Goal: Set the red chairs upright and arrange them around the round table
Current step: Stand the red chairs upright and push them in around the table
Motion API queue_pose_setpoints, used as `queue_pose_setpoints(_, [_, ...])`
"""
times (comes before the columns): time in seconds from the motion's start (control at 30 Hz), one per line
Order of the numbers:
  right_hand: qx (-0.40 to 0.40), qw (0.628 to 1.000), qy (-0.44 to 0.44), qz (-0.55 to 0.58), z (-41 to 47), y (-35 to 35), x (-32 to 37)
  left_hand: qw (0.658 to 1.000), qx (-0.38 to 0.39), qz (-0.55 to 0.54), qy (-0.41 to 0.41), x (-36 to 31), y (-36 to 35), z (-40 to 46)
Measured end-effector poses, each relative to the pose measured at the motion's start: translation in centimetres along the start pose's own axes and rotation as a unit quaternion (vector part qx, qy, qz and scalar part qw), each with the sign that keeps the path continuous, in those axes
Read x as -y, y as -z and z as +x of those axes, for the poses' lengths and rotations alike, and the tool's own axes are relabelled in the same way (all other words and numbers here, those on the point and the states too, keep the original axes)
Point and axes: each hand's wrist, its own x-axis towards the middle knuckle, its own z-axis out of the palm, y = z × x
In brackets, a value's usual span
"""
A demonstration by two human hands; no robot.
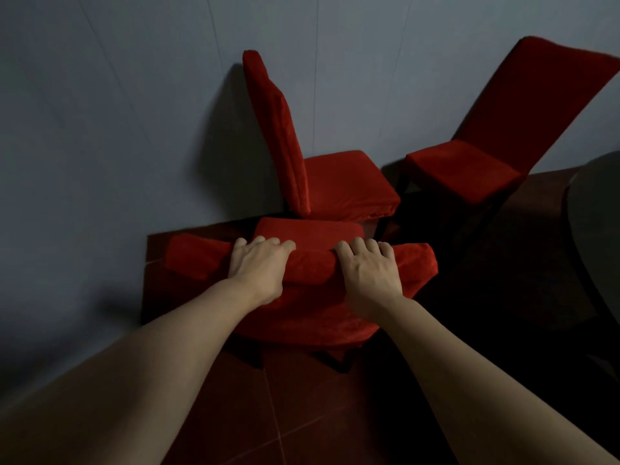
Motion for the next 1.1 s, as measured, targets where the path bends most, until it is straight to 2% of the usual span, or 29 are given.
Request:
queue_pose_setpoints(0.3, [0.03, 0.999, 0.031, 0.008, -0.4, 0.6, -0.8, 0.999, 0.042, 0.008, 0.017, -0.8, 1.1, -1.2])
queue_pose_setpoints(0.5, [0.029, 0.999, -0.004, 0.043, -2.5, 1.6, -1.3, 0.998, 0.035, -0.042, -0.01, -2.3, 2.8, -1.8])
queue_pose_setpoints(0.83, [0.01, 0.986, -0.153, 0.059, -9.8, 3.5, -2.6, 0.978, 0.02, -0.045, -0.204, -7.9, 6.3, -1.8])
queue_pose_setpoints(1.1, [0.029, 0.952, -0.295, 0.071, -18.6, 5.1, -1.9, 0.925, 0.012, -0.043, -0.377, -13.7, 7.3, -5.7])
